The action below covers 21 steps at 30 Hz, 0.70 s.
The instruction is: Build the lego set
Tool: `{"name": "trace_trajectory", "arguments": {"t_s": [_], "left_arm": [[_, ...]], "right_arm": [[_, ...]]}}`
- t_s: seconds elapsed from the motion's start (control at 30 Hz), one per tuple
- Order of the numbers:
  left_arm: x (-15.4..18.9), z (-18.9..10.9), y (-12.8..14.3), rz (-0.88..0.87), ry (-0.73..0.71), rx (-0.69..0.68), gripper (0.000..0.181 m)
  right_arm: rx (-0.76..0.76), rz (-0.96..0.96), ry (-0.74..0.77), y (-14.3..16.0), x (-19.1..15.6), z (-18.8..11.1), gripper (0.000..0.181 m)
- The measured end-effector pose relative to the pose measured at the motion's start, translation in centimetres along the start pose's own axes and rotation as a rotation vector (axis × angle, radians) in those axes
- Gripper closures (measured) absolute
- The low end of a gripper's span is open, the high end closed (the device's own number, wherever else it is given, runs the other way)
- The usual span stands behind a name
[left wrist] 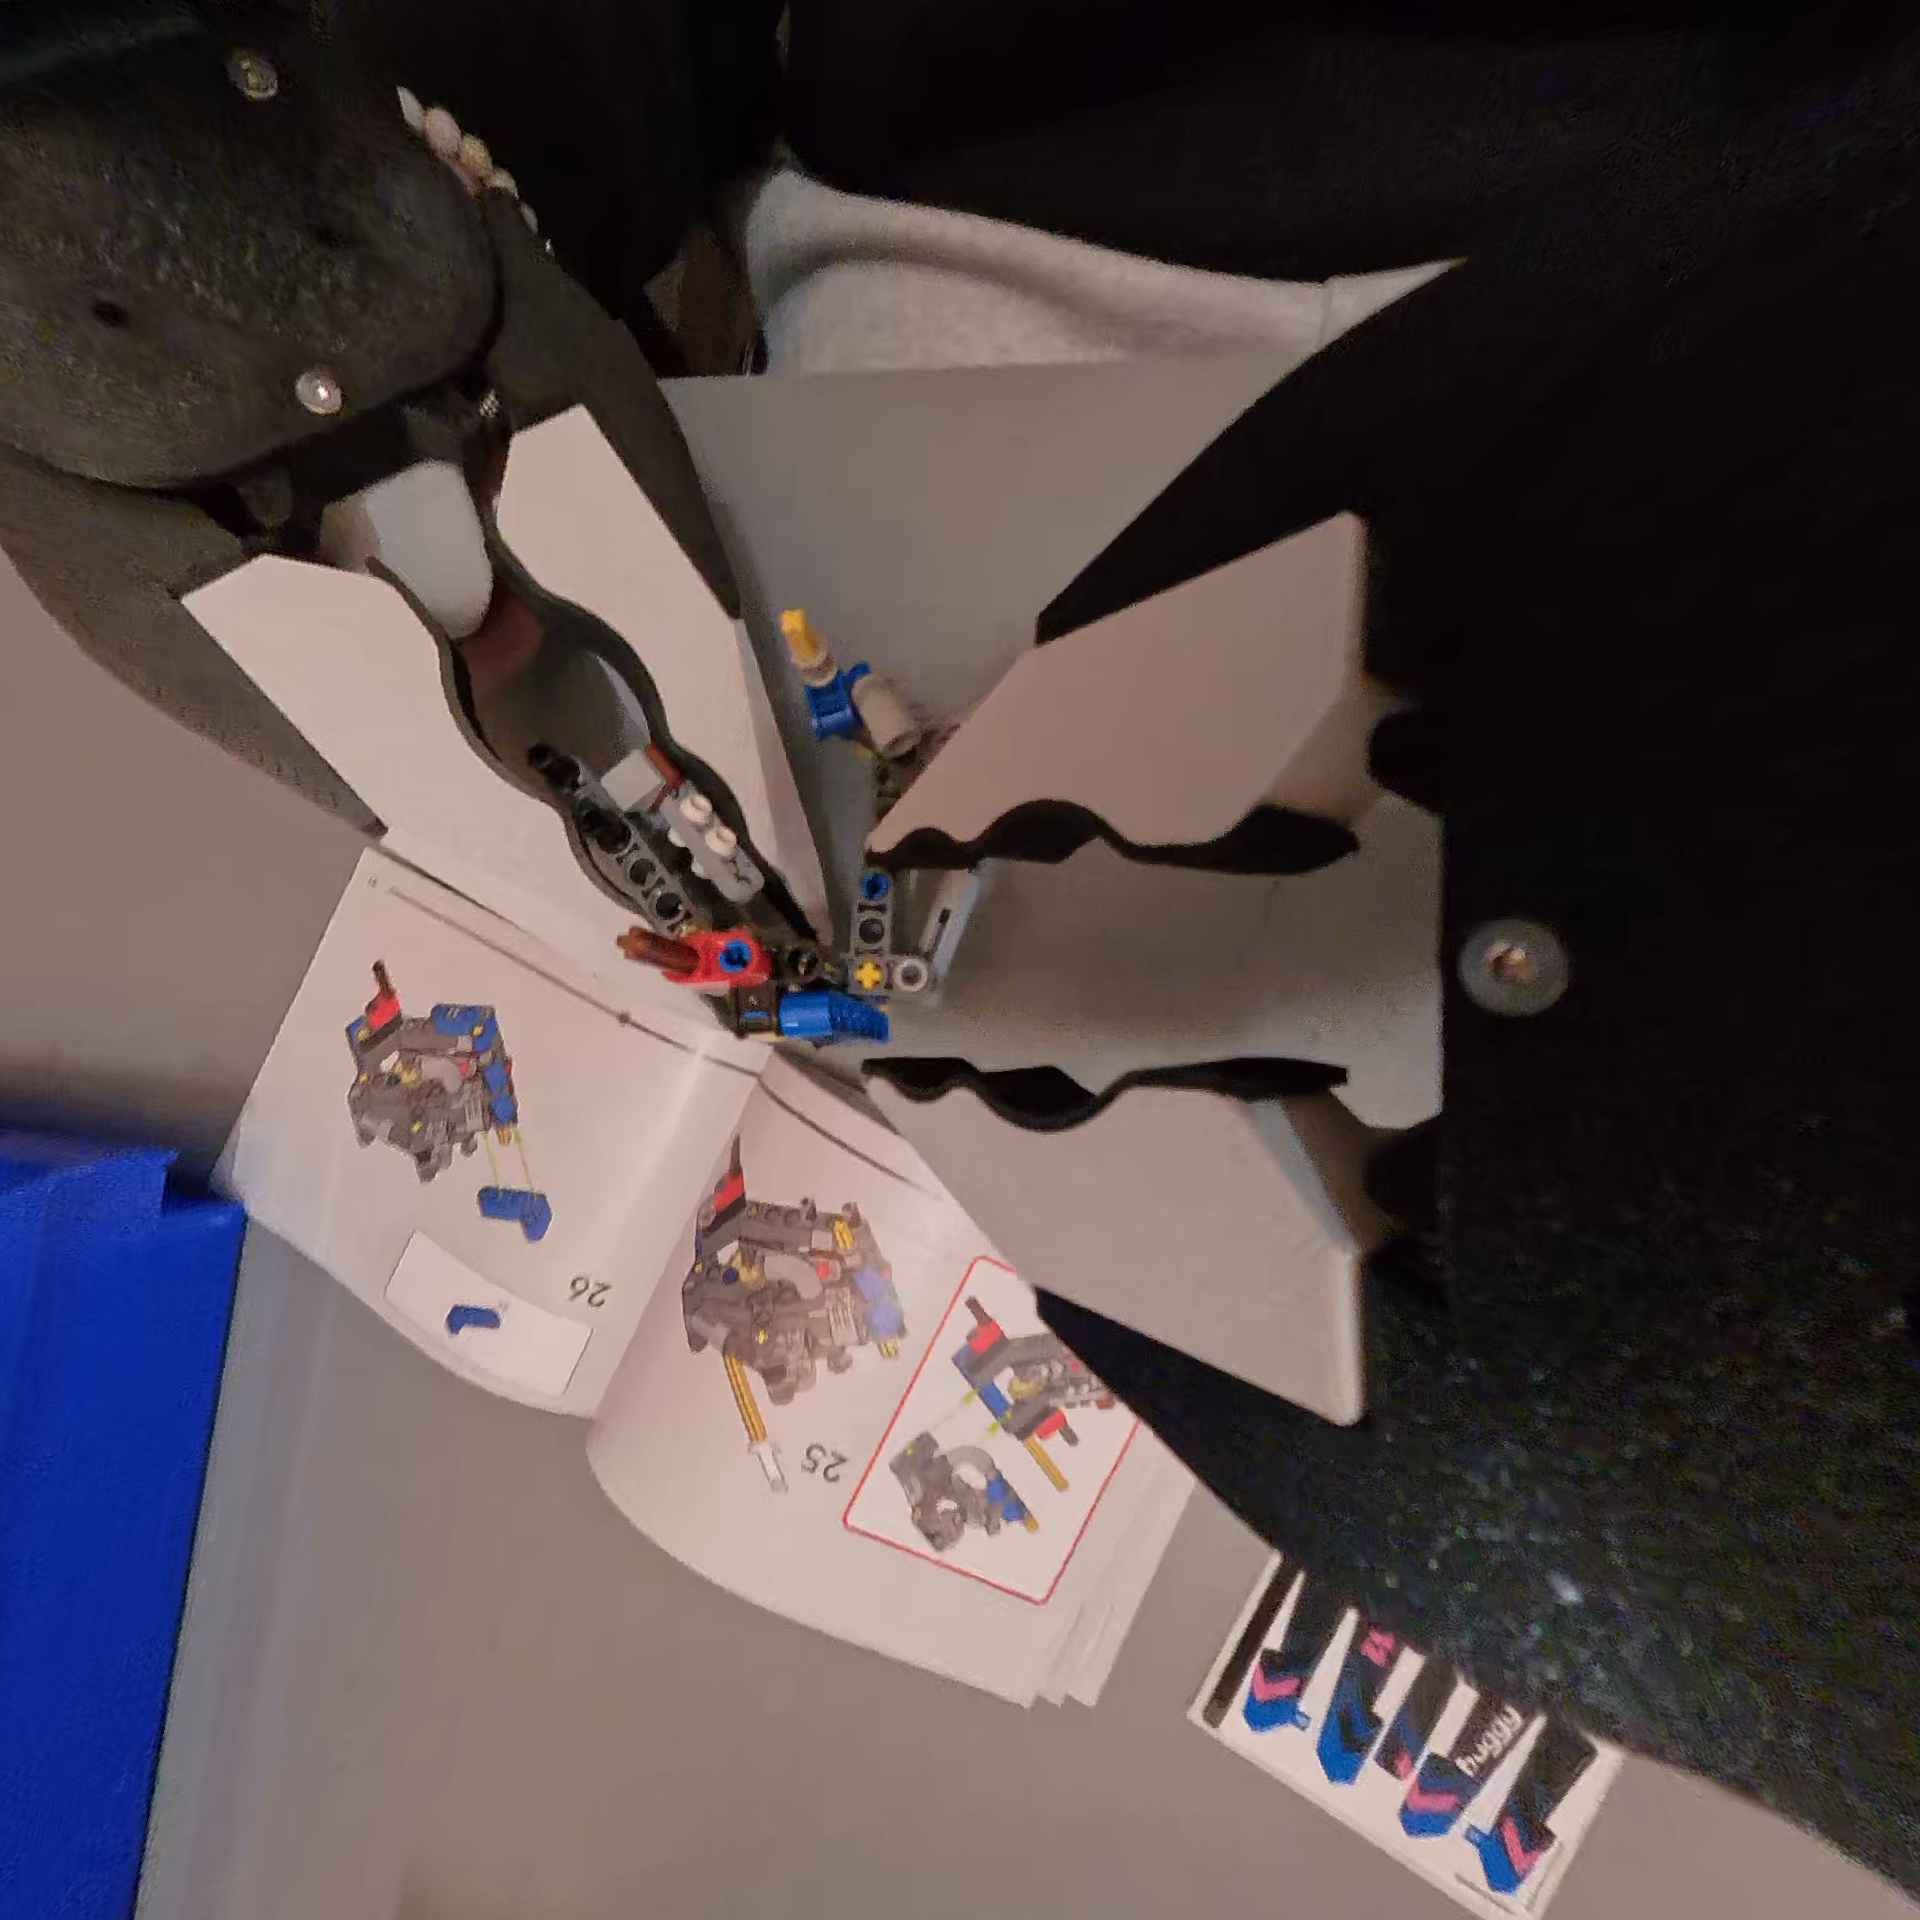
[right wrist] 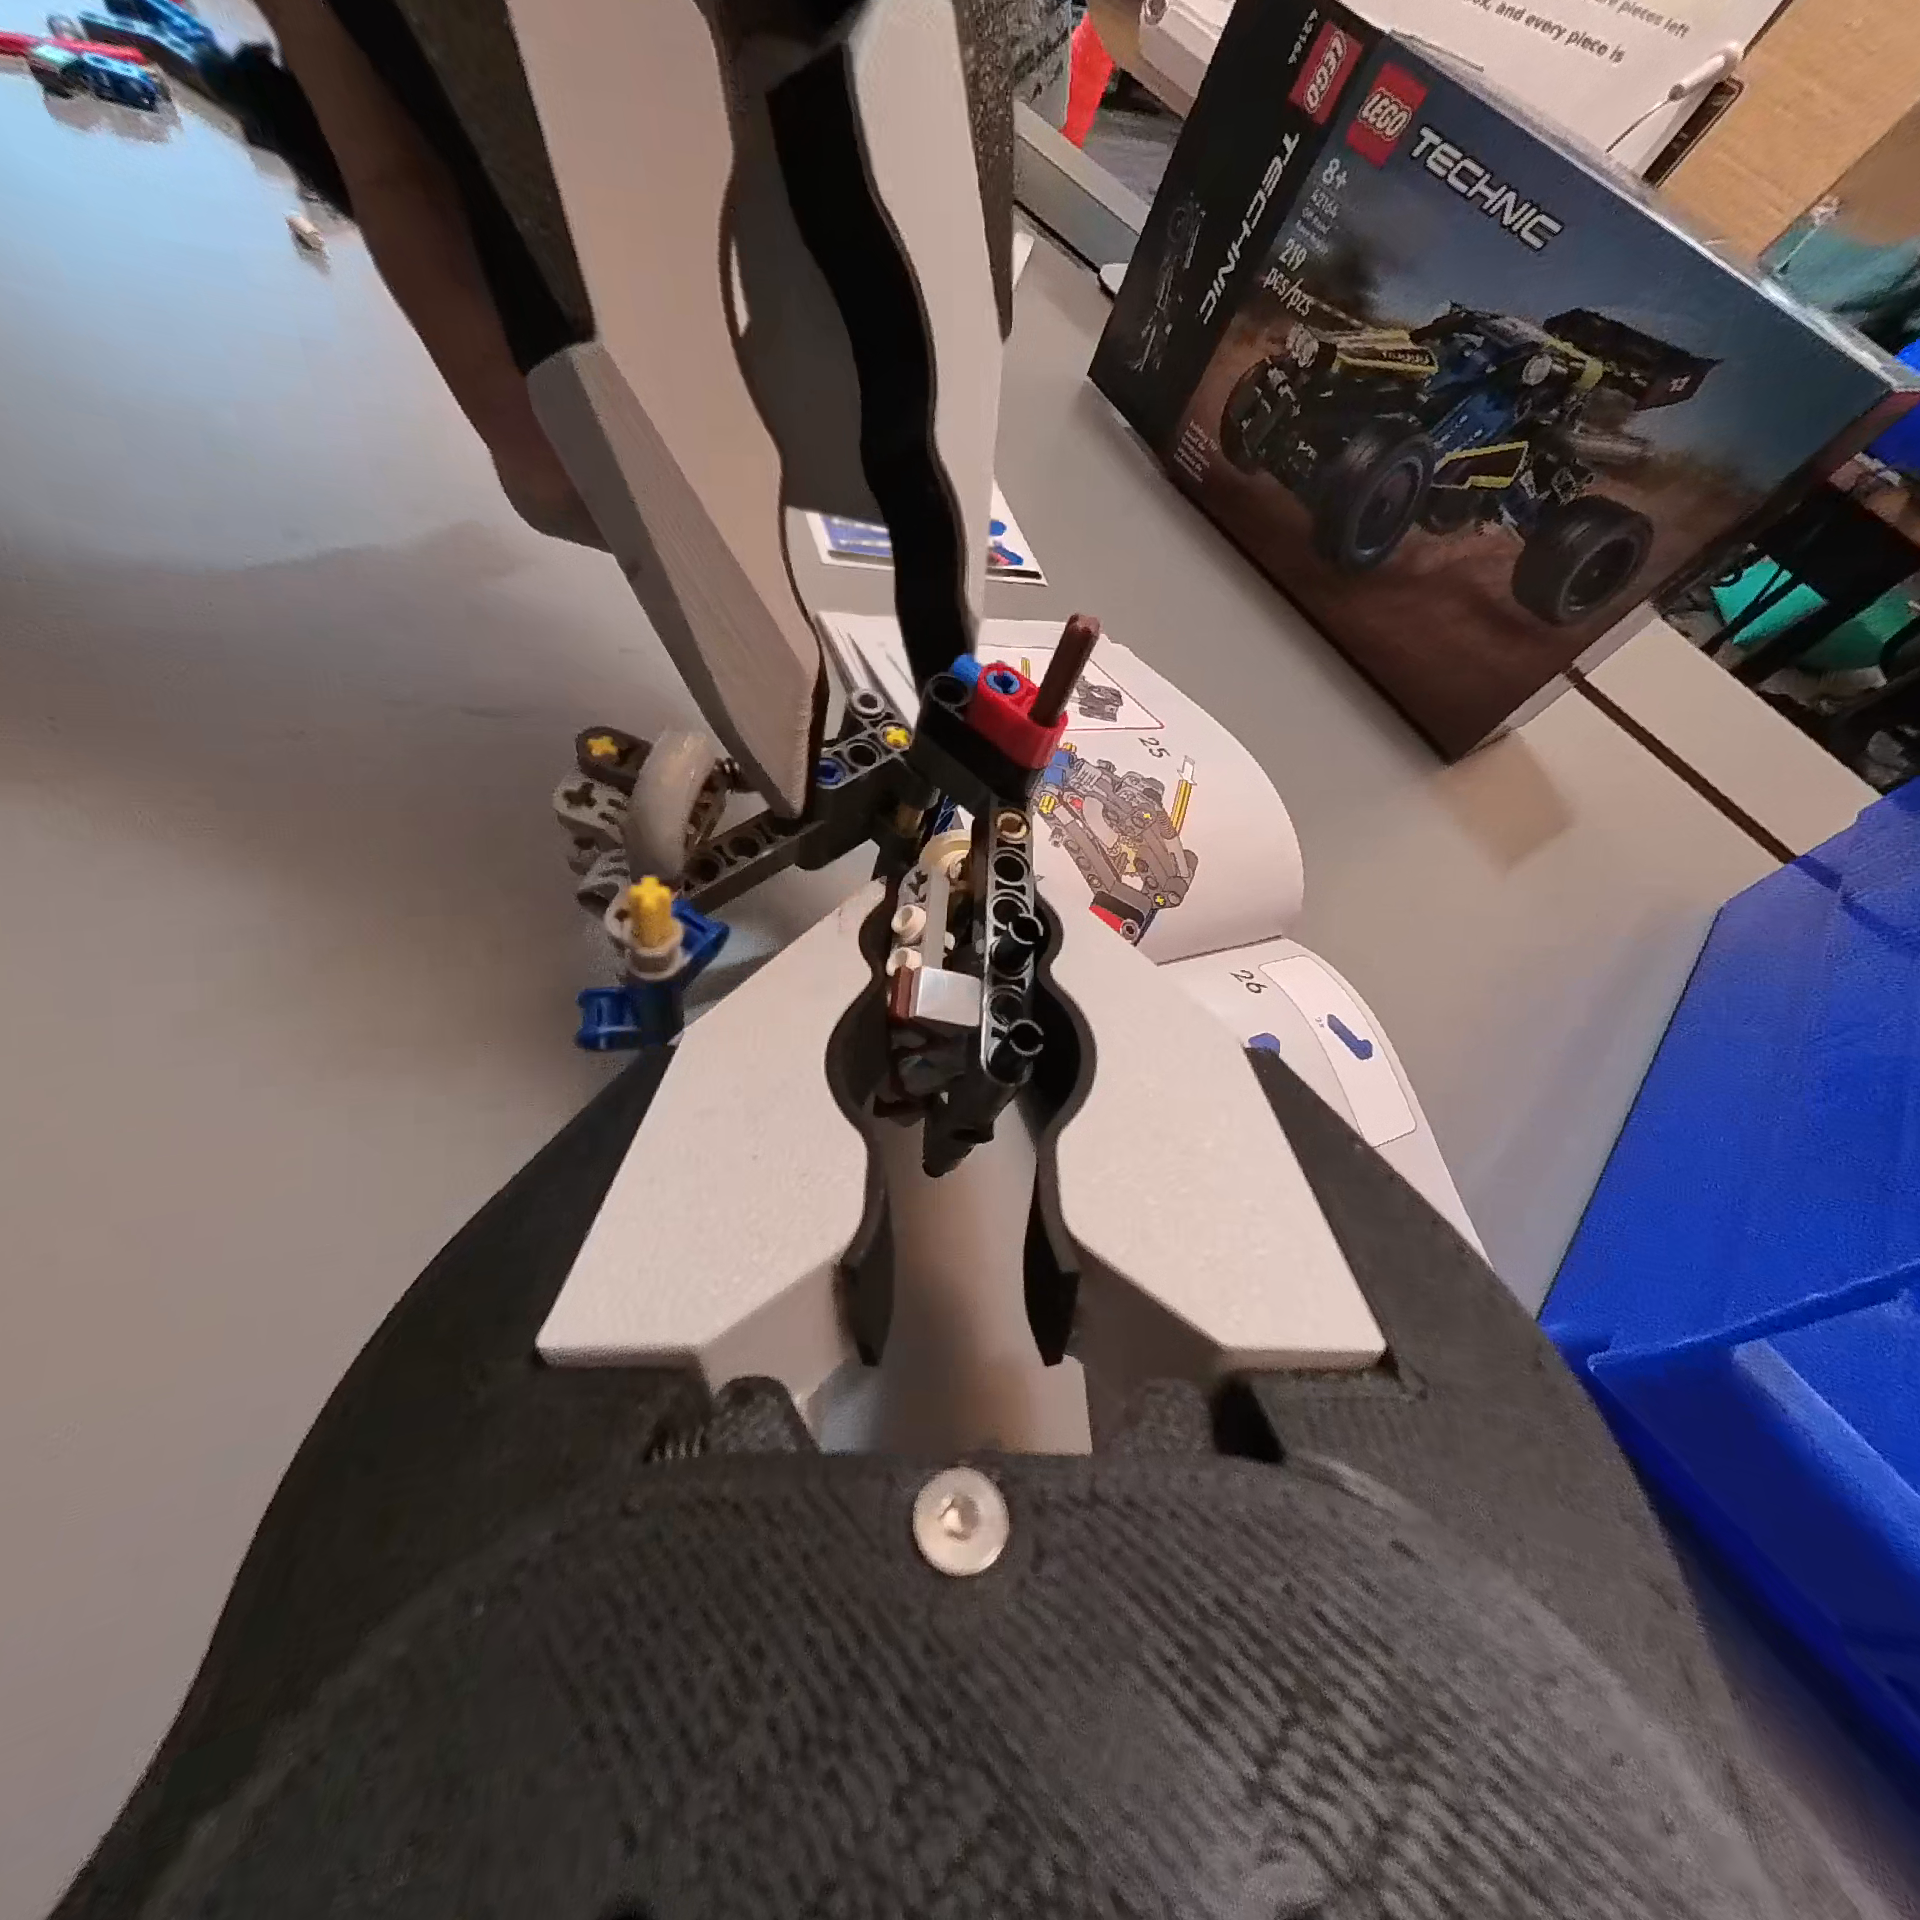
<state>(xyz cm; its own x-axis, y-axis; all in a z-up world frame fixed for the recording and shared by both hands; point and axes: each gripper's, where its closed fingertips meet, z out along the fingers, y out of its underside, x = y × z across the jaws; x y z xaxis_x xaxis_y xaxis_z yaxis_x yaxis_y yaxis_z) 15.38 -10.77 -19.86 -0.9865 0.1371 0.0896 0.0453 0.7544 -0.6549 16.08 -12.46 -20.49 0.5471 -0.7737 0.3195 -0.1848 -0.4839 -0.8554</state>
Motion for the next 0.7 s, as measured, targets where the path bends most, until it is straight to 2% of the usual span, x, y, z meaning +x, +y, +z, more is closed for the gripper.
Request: {"name": "trace_trajectory", "arguments": {"t_s": [0.17,0.4,0.47,0.57,0.63,0.7], "left_arm": [[0.2,0.2,-0.5,-0.015,-0.007,0.046,0.145],[0.0,-1.4,-2.2,0.016,-0.068,0.118,0.145],[-0.8,-1.4,-2.1,0.043,-0.126,0.070,0.147],[-1.0,-1.0,-1.8,0.077,-0.131,0.000,0.149],[-0.6,-0.8,-1.5,0.092,-0.109,-0.040,0.165],[-0.5,-0.6,-1.1,0.091,-0.106,-0.068,0.168]], "right_arm": [[0.000,-0.002,-0.002,0.0,0.0,0.0,0.162],[0.000,0.021,-0.021,0.0,0.0,0.1,0.162],[-0.011,0.018,-0.022,0.0,-0.1,0.1,0.162],[-0.021,0.006,-0.038,-0.2,-0.5,0.1,0.162],[-0.031,-0.008,-0.035,-0.3,-0.6,0.2,0.162],[-0.036,-0.020,-0.035,-0.3,-0.7,0.1,0.162]]}}
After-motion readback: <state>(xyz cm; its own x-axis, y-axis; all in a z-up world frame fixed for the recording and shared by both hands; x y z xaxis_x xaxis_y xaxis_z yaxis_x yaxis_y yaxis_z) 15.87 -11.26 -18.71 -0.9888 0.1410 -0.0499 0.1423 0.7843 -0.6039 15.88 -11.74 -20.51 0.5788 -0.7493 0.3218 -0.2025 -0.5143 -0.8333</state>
